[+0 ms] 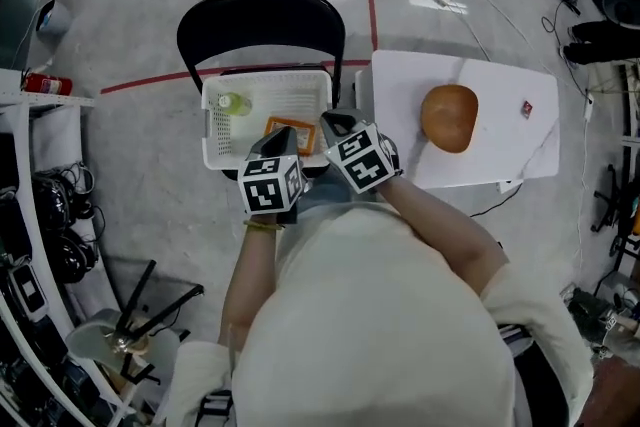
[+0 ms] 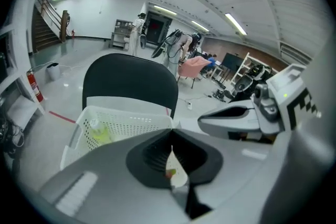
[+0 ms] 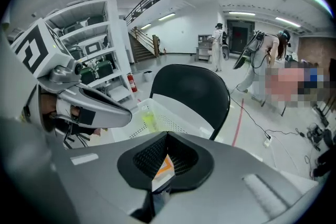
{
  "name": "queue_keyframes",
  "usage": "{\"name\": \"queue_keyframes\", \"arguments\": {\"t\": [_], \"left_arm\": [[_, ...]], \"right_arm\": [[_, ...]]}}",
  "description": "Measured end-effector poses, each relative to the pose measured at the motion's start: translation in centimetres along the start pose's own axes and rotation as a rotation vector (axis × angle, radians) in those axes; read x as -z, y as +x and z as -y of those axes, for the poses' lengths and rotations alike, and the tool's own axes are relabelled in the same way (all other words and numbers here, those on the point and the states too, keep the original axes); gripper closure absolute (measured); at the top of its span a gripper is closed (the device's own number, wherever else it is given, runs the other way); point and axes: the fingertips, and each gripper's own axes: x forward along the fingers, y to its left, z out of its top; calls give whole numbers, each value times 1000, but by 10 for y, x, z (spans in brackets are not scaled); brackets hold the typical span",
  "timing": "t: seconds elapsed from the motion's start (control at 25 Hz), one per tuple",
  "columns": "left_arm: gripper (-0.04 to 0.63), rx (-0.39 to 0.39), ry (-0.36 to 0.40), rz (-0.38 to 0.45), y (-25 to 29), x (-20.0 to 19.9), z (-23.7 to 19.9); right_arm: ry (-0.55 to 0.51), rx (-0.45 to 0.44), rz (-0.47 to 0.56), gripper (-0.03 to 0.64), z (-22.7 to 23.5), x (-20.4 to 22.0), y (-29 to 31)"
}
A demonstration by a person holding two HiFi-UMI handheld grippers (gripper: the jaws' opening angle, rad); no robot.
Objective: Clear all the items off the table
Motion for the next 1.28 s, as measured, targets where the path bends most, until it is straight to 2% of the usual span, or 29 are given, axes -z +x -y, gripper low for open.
{"name": "queue_keyframes", "arguments": {"t": [0.4,0.64,0.8,0.96,1.28], "left_arm": [[586,160,133,-67,31,-13,56],[586,196,180,-91,44,-9,93],[586,188,183,-87,48,-5,111],[586,170,140,-76,52,-1,130],[586,159,127,-86,72,17,192]], "right_arm": [[186,151,-21,618,58,34,-30],[213,194,-19,618,84,57,-53],[209,190,-12,618,95,69,-67],[187,173,-12,618,109,81,-78],[197,188,-13,618,164,127,-117]]}}
